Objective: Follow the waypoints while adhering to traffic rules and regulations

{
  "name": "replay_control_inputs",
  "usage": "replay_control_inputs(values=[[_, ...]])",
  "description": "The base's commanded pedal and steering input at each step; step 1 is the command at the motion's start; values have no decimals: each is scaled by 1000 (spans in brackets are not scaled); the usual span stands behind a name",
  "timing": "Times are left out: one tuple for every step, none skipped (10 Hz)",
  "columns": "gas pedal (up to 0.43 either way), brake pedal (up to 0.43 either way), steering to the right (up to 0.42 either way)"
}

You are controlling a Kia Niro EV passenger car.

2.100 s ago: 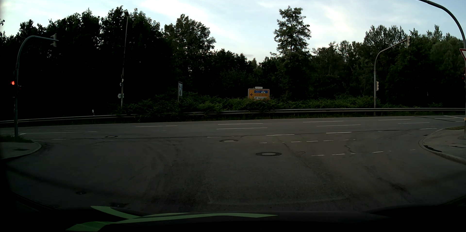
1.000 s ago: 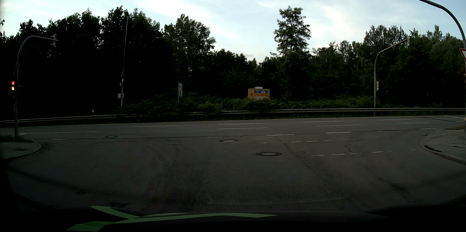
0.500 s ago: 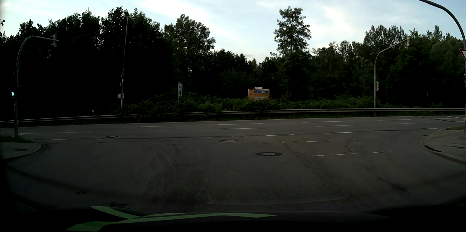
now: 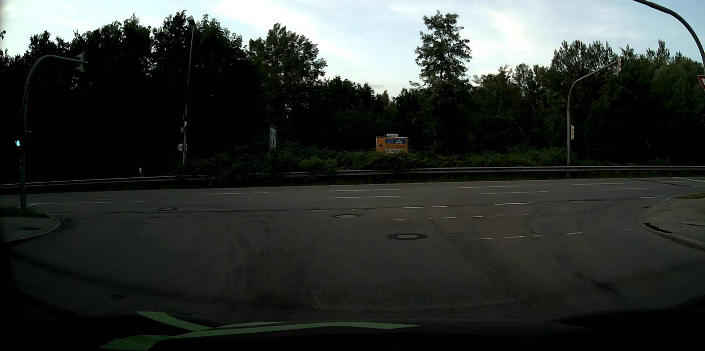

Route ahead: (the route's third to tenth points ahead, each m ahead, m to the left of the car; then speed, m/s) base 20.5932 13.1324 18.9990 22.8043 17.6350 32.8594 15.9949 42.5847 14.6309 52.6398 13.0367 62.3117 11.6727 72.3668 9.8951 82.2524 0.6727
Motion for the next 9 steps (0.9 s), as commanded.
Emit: replay_control_inputs(values=[[240, 0, -83], [287, 0, -91], [287, 0, -98], [287, 0, -103], [287, 0, -109], [287, 0, -111], [287, 0, -113], [287, 0, -114], [287, 0, -114]])
